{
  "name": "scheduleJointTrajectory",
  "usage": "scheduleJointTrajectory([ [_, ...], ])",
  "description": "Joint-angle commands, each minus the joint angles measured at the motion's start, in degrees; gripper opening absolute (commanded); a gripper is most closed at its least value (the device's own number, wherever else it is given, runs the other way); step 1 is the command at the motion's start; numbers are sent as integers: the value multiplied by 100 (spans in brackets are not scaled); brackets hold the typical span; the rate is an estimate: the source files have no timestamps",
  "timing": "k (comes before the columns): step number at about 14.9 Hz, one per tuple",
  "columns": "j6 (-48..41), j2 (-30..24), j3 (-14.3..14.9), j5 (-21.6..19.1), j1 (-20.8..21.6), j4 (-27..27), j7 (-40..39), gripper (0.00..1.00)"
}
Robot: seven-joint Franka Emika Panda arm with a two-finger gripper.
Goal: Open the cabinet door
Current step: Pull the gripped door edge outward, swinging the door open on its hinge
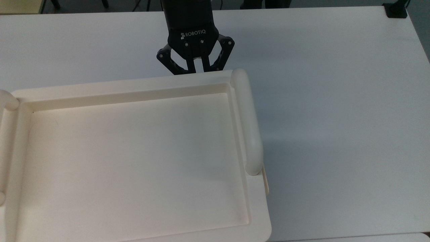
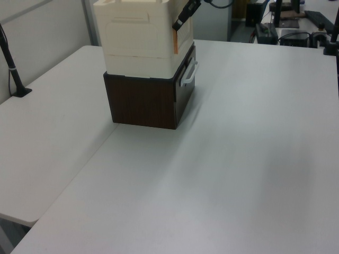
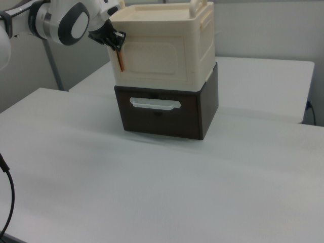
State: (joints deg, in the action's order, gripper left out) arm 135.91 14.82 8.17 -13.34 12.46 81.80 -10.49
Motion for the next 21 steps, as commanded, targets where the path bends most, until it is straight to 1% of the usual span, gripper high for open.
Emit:
scheduleJointTrajectory([
  [1, 349, 144, 0, -3, -6, -77, 109, 0],
  [3, 296, 74, 0, -3, -24, -24, 100, 0],
  [5, 200, -57, 0, -3, -68, 151, 100, 0],
  [11, -1556, -444, -9, 24, -331, 213, 21, 0],
  [15, -2181, -673, -9, 24, -498, 319, 12, 1],
  [17, -2498, -778, -17, 24, -673, 354, -5, 2],
  [18, -2604, -848, -17, 24, -761, 398, -49, 4],
  [19, -2709, -962, -17, 24, -884, 502, -145, 10],
  [20, -2814, -1103, -17, 24, -998, 608, -251, 29],
  [21, -2955, -1217, -17, 15, -1104, 713, -356, 43],
])
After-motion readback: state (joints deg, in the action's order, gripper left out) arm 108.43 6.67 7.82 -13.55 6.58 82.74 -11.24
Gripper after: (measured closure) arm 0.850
